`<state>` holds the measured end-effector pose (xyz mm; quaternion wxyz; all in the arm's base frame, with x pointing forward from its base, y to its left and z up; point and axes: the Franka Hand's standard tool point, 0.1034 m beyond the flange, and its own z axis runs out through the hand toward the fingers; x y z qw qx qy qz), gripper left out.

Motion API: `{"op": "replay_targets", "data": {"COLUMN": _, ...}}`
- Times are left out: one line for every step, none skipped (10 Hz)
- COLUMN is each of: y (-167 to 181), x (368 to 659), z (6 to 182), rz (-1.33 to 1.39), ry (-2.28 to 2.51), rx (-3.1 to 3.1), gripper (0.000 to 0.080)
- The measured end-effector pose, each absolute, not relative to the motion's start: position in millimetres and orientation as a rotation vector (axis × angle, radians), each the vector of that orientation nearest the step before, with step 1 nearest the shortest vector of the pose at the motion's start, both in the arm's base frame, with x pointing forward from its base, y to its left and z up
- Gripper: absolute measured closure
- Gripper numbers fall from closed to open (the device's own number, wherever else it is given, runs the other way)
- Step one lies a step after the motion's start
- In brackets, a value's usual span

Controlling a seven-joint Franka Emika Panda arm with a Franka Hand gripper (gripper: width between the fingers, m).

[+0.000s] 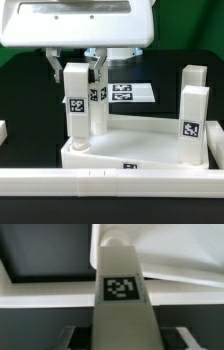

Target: Assemble desk

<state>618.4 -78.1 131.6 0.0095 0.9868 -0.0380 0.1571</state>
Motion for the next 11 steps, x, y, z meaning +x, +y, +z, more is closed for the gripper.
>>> {"op": "replay_targets", "data": {"y": -79.1, "x": 619.3, "z": 131.3, "rz": 0.491, "ry": -0.12, "rx": 3.08, "gripper": 0.0509}}
{"op": "replay_targets", "data": {"y": -79.1, "x": 619.4, "z": 130.9, "rz": 0.493, "ry": -0.12, "rx": 3.079, "gripper": 0.0509}}
{"op": "replay_targets", "data": {"y": -78.6, "x": 618.8, "z": 129.0, "rz": 0.49, "ry": -0.119, "rx": 3.079, "gripper": 0.0509}}
{"op": "replay_targets", "data": {"y": -77.7, "x": 618.2, "z": 127.1, "rz": 0.485, "ry": -0.119, "rx": 3.08, "gripper": 0.0509}}
{"op": "replay_targets", "data": {"y": -77.4, "x": 617.6, "z": 124.8, "rz": 0.482, "ry": -0.117, "rx": 3.079, "gripper": 0.0509}}
{"op": "replay_targets", "data": {"y": -77.0, "x": 616.8, "z": 121.7, "rz": 0.479, "ry": -0.116, "rx": 3.077, "gripper": 0.0509}}
{"op": "replay_targets", "data": {"y": -76.3, "x": 616.1, "z": 119.2, "rz": 0.474, "ry": -0.113, "rx": 3.078, "gripper": 0.0509}}
{"op": "replay_targets", "data": {"y": -76.2, "x": 616.2, "z": 117.8, "rz": 0.484, "ry": -0.112, "rx": 3.072, "gripper": 0.0509}}
{"op": "replay_targets", "data": {"y": -75.9, "x": 615.9, "z": 117.0, "rz": 0.501, "ry": -0.11, "rx": 3.063, "gripper": 0.0509}}
{"op": "replay_targets", "data": {"y": -76.0, "x": 615.3, "z": 116.4, "rz": 0.515, "ry": -0.109, "rx": 3.055, "gripper": 0.0509}}
{"op": "replay_targets", "data": {"y": -76.7, "x": 614.7, "z": 116.1, "rz": 0.527, "ry": -0.109, "rx": 3.048, "gripper": 0.0509}}
